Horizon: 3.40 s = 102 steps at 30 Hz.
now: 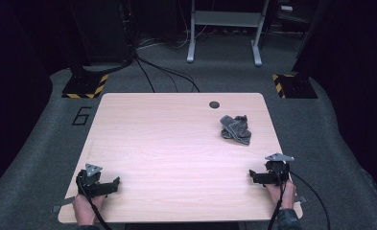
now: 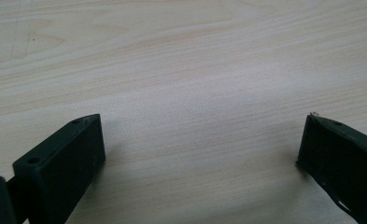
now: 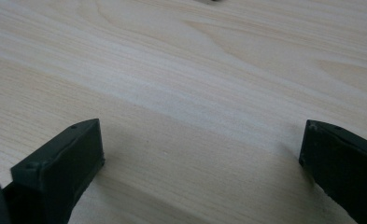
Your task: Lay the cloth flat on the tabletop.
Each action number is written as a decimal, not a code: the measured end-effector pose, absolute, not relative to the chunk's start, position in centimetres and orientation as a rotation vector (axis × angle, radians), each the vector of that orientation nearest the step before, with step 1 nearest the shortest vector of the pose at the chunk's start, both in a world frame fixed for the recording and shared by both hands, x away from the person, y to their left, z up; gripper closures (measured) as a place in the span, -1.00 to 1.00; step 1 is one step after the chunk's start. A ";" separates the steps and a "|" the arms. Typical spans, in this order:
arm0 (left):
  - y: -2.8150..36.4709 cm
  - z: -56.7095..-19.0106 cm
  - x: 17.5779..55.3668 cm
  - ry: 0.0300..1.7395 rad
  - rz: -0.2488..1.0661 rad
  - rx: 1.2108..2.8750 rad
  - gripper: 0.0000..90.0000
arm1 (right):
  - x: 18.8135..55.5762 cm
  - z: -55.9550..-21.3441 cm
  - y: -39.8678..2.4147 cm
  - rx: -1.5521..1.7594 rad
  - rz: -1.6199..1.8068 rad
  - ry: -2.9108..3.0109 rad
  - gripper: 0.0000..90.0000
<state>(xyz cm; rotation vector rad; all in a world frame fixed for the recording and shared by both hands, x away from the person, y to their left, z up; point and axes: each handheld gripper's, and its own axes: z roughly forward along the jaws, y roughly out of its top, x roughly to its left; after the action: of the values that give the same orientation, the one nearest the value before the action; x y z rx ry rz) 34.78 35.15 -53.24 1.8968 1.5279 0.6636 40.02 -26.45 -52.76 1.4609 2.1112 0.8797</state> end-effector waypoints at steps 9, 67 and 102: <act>35.2 -53.2 34.8 1.528 0.660 1.901 -0.99 | 41.9 -50.7 -26.2 1.455 0.947 2.116 -1.00; 35.1 -53.2 34.7 1.531 0.657 1.896 -0.99 | 54.8 -48.6 -19.1 1.373 0.938 2.142 0.70; 35.0 -53.2 34.6 1.526 0.682 1.895 -0.99 | 45.0 -44.6 -9.5 0.882 1.305 2.321 0.65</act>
<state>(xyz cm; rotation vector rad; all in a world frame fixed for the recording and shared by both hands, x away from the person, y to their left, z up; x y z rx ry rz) 34.63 34.95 -53.24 1.8953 1.5257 0.6821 45.05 -9.54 -44.61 0.8819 2.3207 1.3054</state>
